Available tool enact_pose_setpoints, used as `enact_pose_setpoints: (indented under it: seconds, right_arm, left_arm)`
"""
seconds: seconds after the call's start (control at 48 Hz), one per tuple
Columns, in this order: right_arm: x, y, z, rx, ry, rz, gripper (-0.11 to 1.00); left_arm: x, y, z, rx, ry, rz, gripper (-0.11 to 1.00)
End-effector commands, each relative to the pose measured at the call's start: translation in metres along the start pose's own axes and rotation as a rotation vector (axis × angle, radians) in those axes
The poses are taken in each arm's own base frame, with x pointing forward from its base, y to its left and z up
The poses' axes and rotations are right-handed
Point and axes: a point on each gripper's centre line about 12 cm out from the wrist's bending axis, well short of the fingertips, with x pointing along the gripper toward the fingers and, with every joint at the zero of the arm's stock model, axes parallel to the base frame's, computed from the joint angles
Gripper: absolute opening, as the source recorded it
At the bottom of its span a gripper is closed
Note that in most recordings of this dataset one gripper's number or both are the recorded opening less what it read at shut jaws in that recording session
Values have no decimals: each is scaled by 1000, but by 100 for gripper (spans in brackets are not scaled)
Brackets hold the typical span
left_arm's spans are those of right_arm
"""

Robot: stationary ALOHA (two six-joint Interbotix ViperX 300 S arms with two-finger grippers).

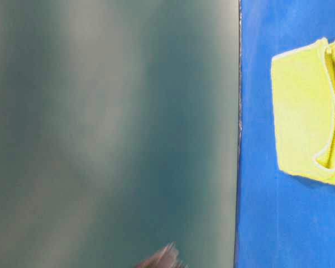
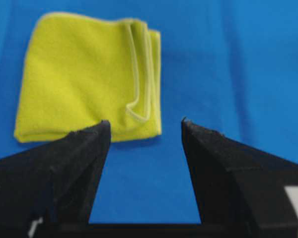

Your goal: Fold the yellow towel.

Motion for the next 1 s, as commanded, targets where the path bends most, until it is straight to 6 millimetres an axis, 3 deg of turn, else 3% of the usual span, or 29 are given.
enact_pose_setpoints:
  seconds: [0.0,0.209,0.375,0.563,0.98]
  right_arm:
    - [-14,-2,2,-6,-52,4,57]
    - [-40,-5,-22,-17,-157,34,56]
    - [-44,-8,-43,-10,-196,53,56]
    - [-37,-13,-61,3,-198,47,56]
    - [-35,-17,-63,18,-192,24,56]
  left_arm:
    - [-24,0,6,-7,-78,3,56]
    - [-75,-1,-15,-14,-184,8,56]
    - [-101,-2,-44,-35,-219,6,56]
    - [-109,-4,-65,-79,-224,0,56]
    - [-107,-4,-69,-83,-215,1,56]
